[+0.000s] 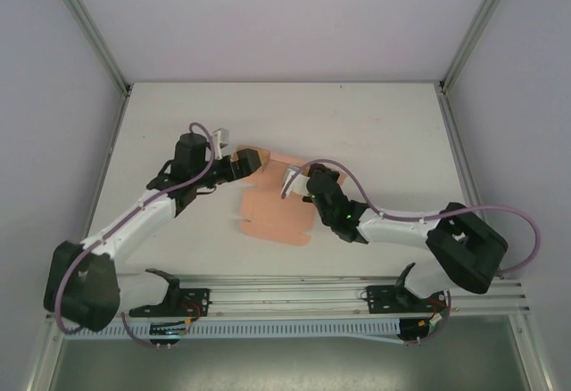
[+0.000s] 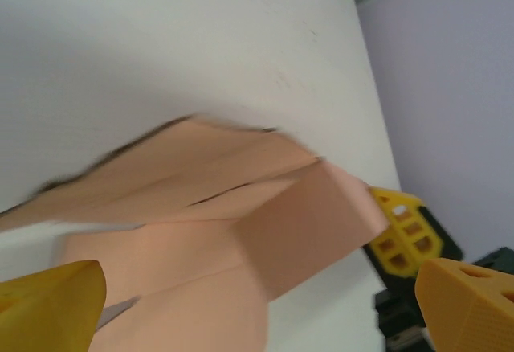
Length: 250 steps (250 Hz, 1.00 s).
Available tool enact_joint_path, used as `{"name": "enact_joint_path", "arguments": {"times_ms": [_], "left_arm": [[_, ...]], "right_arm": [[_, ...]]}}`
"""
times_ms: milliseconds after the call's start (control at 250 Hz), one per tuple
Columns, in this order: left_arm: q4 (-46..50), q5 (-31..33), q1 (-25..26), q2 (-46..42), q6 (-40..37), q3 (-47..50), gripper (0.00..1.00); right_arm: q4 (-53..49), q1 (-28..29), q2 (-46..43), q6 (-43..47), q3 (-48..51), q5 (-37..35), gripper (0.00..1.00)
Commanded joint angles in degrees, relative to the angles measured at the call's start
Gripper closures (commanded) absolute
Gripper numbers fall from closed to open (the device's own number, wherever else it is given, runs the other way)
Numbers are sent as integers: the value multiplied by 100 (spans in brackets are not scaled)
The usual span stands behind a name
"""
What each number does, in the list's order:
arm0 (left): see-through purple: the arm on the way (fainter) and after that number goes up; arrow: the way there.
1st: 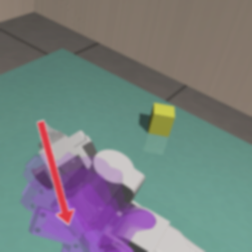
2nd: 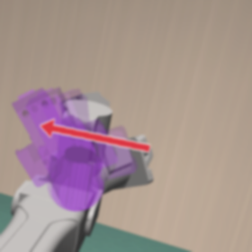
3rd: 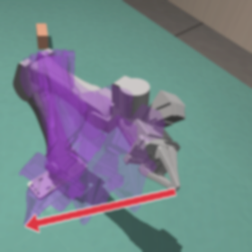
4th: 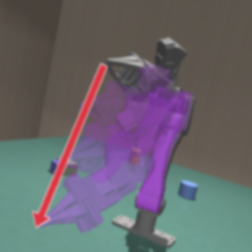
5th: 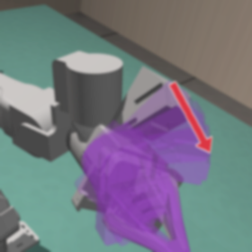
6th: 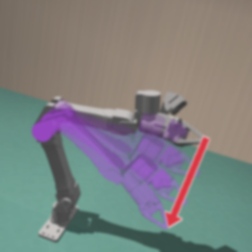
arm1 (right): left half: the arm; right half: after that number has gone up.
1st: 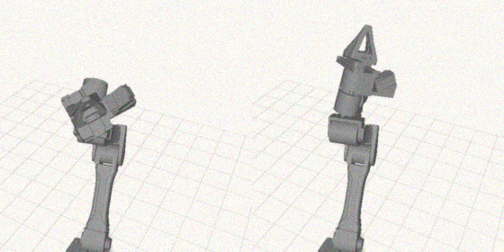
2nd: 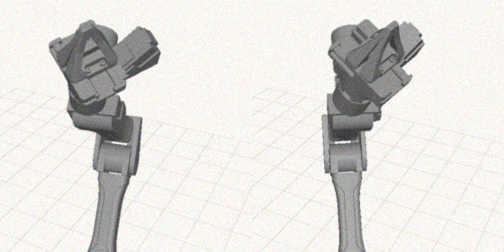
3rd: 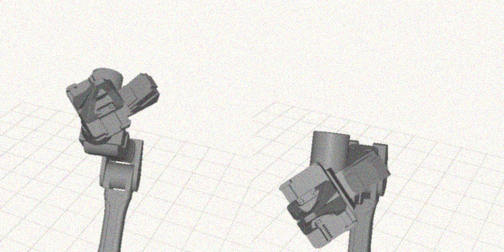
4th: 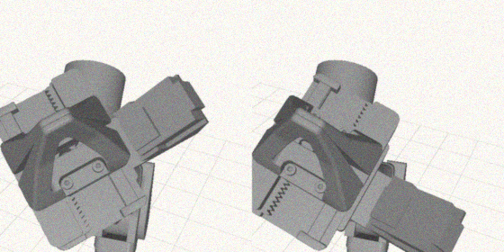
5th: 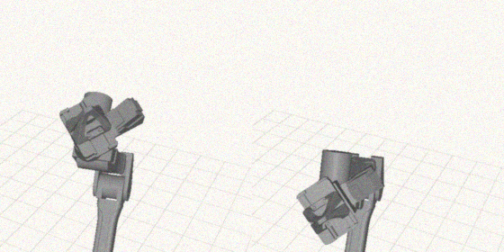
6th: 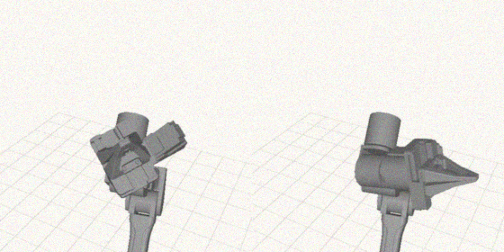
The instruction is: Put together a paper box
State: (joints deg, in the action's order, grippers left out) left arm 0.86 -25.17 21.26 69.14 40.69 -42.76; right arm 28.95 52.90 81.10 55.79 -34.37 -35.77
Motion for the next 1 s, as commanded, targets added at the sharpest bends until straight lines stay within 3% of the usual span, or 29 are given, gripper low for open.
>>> {"name": "enact_joint_path", "arguments": {"times_ms": [0,184,472,715,895,995], "left_arm": [[805,918,-196,-540,-195,329,1],[953,1383,-890,-901,-60,896,1],[-201,274,-938,296,-250,511,2],[-1787,-1256,-930,967,-360,712,1],[-2080,-1548,-847,1054,-443,803,2],[-2106,-1567,-755,1241,-487,727,10]], "right_arm": [[127,-163,-437,-545,158,462,100],[86,-412,-775,-859,321,812,100],[-15,-444,-832,-973,301,958,100],[-204,-442,-859,-1096,203,1010,100],[-181,-437,-841,-1171,186,1065,100],[-164,-439,-825,-1232,142,1187,100]]}}
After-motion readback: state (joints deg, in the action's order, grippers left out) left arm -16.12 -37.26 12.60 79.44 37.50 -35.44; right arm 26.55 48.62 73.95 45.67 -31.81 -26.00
